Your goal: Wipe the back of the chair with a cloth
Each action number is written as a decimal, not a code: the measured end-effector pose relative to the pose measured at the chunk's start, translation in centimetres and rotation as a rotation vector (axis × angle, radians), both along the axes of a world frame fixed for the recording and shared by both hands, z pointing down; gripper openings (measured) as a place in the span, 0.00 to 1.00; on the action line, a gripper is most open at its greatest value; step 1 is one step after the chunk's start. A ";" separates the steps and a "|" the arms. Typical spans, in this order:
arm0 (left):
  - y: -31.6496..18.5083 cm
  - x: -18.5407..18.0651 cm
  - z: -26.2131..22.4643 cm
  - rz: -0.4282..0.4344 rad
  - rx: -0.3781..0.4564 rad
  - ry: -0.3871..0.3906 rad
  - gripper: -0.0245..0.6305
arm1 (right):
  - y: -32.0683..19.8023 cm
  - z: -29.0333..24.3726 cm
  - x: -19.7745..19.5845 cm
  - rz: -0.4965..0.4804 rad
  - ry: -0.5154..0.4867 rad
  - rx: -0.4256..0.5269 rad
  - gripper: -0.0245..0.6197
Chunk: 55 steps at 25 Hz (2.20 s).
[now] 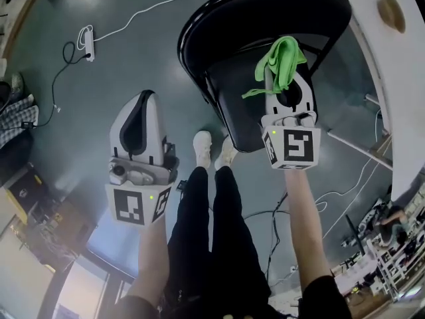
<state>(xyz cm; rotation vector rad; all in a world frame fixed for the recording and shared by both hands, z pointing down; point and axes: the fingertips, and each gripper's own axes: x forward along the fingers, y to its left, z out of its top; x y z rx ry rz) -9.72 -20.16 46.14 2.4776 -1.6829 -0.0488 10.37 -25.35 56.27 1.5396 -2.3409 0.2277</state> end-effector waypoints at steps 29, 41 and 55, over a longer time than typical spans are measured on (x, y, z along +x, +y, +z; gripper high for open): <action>-1.4 1.0 -3.3 -0.015 -0.042 -0.038 0.04 | -13.2 -0.3 17.9 0.326 -0.041 -0.097 0.11; -0.7 0.1 -3.3 -0.026 -0.040 -0.044 0.04 | -12.9 -3.7 10.3 0.134 0.027 -0.024 0.11; 0.5 -1.5 -3.1 -0.051 -0.041 -0.027 0.04 | -8.4 -4.2 -3.2 -0.104 0.008 -0.014 0.11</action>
